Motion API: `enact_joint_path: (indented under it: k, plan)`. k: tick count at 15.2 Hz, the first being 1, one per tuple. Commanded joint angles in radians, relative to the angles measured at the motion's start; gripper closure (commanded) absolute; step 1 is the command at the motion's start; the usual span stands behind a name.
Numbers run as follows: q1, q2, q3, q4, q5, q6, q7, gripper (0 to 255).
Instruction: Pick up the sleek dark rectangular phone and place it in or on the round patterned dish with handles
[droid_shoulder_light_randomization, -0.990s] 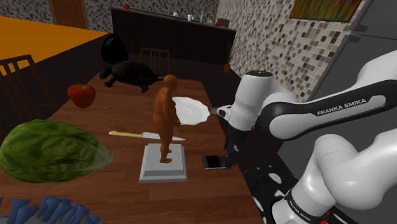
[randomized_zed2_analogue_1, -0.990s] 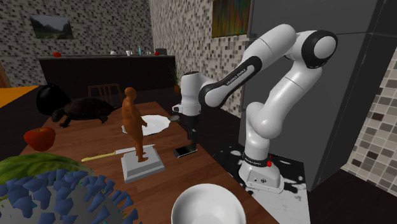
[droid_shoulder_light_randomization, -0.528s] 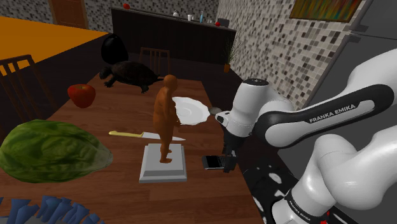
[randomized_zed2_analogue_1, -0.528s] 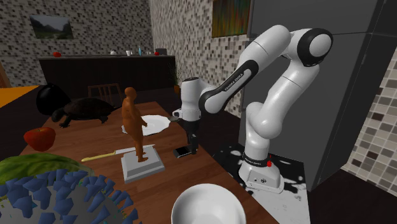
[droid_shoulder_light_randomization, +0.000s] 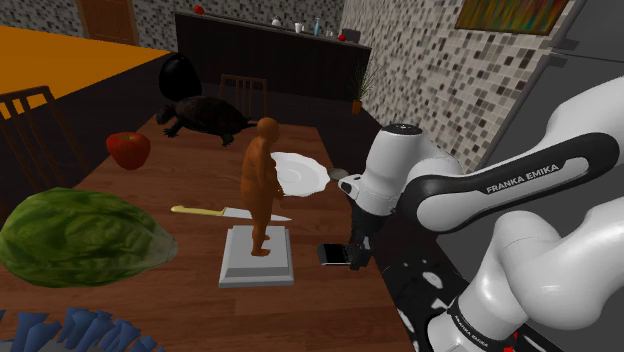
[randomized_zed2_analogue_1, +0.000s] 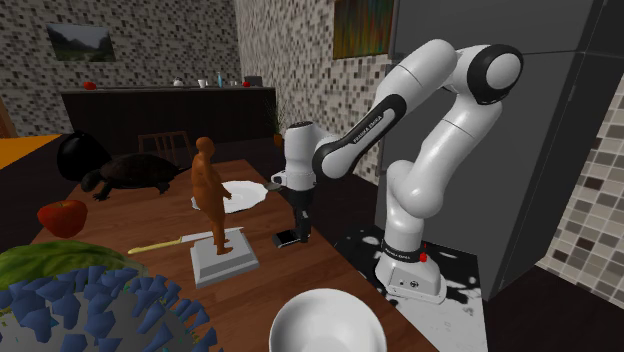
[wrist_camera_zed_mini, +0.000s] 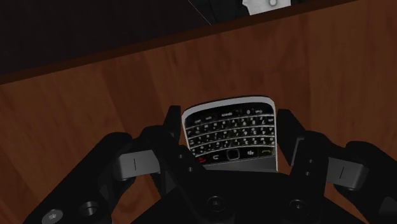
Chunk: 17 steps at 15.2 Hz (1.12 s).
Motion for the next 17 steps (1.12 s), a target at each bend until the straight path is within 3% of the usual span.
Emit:
enact_joint_path:
  k: [1,6,17]
  plan:
    - [0.000,0.000,0.000,0.000,0.000,0.000,0.000,255]
    - [0.000,0.000,0.000,0.000,0.000,0.000,0.000,255]
    - [-0.003,-0.113,-0.008,0.089,-0.009,-0.202,0.004,255]
